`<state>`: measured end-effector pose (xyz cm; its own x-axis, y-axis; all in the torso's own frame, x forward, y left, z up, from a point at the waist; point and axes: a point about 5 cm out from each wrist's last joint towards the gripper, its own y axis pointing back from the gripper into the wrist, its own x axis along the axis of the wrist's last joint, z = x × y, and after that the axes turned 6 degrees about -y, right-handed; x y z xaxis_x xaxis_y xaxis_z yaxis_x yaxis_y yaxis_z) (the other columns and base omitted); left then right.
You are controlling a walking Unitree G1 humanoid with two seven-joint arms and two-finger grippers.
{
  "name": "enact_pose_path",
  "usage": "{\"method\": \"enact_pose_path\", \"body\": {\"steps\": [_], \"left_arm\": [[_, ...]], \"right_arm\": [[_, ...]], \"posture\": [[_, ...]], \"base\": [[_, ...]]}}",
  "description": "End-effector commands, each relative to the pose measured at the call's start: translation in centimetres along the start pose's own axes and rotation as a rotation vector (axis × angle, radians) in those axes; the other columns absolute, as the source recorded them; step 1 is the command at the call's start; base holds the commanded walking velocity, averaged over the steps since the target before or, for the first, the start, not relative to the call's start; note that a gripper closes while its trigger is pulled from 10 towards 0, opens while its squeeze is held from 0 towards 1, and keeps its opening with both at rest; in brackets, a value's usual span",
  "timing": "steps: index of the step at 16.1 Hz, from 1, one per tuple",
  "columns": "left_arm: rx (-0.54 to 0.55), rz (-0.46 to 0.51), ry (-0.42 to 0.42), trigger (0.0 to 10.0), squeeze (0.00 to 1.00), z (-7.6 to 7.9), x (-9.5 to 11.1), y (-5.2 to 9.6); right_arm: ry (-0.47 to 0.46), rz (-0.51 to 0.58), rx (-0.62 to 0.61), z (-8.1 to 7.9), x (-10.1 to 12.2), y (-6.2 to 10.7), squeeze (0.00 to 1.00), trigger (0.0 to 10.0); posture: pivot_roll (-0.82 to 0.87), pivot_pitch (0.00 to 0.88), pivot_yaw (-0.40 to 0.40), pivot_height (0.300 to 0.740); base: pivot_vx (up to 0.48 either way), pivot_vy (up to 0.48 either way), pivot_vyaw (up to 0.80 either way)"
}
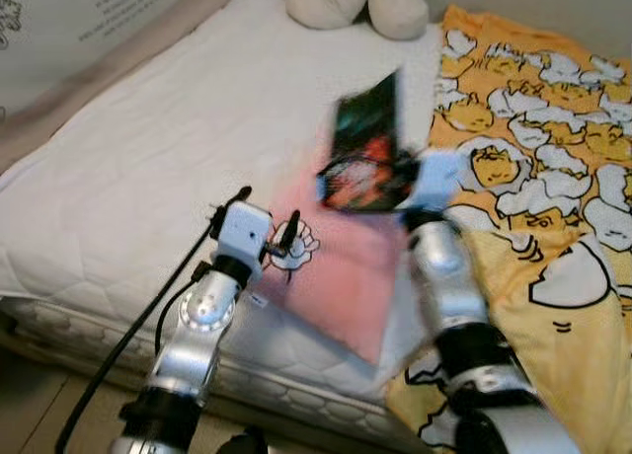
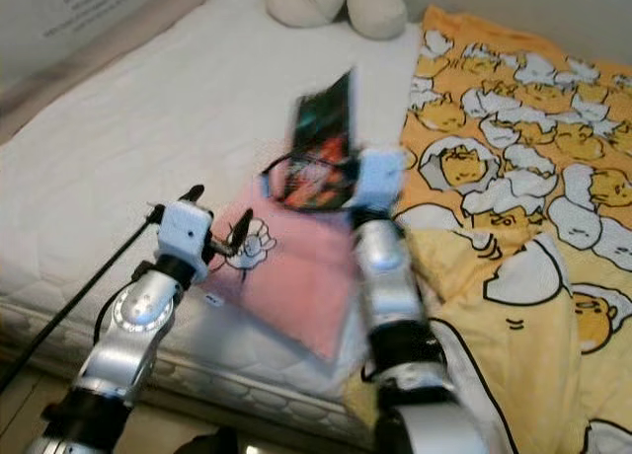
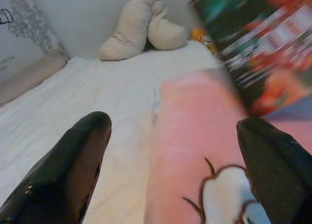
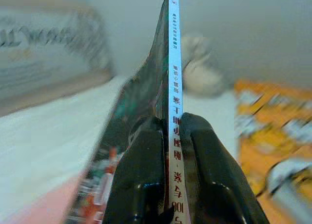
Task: Clean up the room
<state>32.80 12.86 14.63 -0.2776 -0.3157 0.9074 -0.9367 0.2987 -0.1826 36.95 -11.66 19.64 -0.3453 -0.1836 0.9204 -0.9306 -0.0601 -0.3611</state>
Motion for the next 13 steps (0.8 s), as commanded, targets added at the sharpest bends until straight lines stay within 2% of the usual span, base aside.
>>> {"method": "enact_pose_path", "body": {"steps": [1, 2, 3, 5, 6, 7, 9, 10, 11, 13], "left_arm": [[0.007, 0.002, 0.039, 10.0, 0.0, 0.2, 0.0, -0.4], [0.003, 0.024, 0.105, 10.0, 0.0, 0.4, 0.5, -1.0], [-0.012, 0.032, 0.146, 10.0, 0.0, 0.6, 0.9, -1.6], [-0.015, 0.037, 0.133, 10.0, 0.0, 0.7, 1.2, -2.1], [0.013, 0.008, 0.191, 10.0, 0.0, 0.3, 1.1, -2.6], [0.021, 0.001, 0.21, 10.0, 0.0, 0.2, 1.0, -2.7], [0.02, -0.021, 0.243, 10.0, 0.0, 0.4, 0.6, -2.8], [-0.031, -0.019, 0.228, 10.0, 0.0, 1.2, 0.6, -2.9], [-0.037, -0.018, 0.231, 10.0, 0.0, 1.5, 0.6, -2.9], [-0.043, -0.023, 0.243, 10.0, 0.0, 2.0, 0.6, -3.1]], "right_arm": [[0.074, 0.1, 0.025, 0.3, 1.8, -0.3, 0.0, 0.0], [0.12, 0.112, 0.018, 1.6, 2.3, -0.5, 0.0, 0.0], [0.09, 0.069, -0.054, 3.3, 2.0, -0.7, 0.0, 0.0], [0.109, 0.05, -0.071, 3.9, 1.6, -0.1, 0.0, 0.0], [0.134, 0.015, -0.084, 4.5, 0.3, 1.6, 0.0, 0.0], [0.135, 0.005, -0.092, 4.6, 0.0, 1.9, 0.0, 0.0], [0.141, -0.034, -0.143, 5.9, -1.3, 3.9, 0.0, 0.0], [0.161, -0.074, -0.196, 7.6, -2.0, 5.4, 0.0, 0.0], [0.169, -0.084, -0.221, 8.5, -2.0, 5.9, 0.0, 0.0], [0.187, -0.095, -0.215, 9.1, -1.9, 6.1, 0.0, 0.0]], "posture": [[0.19, 0.039, -0.086, 0.74], [0.19, 0.019, -0.078, 0.74], [0.19, 0.001, -0.066, 0.74], [0.2, 0.0, -0.05, 0.74], [0.19, 0.0, -0.034, 0.74], [0.19, 0.0, -0.029, 0.74], [0.17, 0.0, -0.018, 0.74], [0.15, 0.0, -0.019, 0.74], [0.14, 0.0, -0.019, 0.74], [0.13, 0.0, -0.038, 0.74]], "base": [[0.0, 0.0, 0.0], [0.0, 0.0, 0.0], [0.0, 0.48, 0.0], [0.0, 0.48, 0.0], [0.0, 0.48, 0.0], [0.0, 0.48, 0.0], [0.0, 0.48, 0.0], [0.0, 0.48, 0.0], [0.0, 0.48, 0.0], [0.0, 0.48, 0.0]]}}
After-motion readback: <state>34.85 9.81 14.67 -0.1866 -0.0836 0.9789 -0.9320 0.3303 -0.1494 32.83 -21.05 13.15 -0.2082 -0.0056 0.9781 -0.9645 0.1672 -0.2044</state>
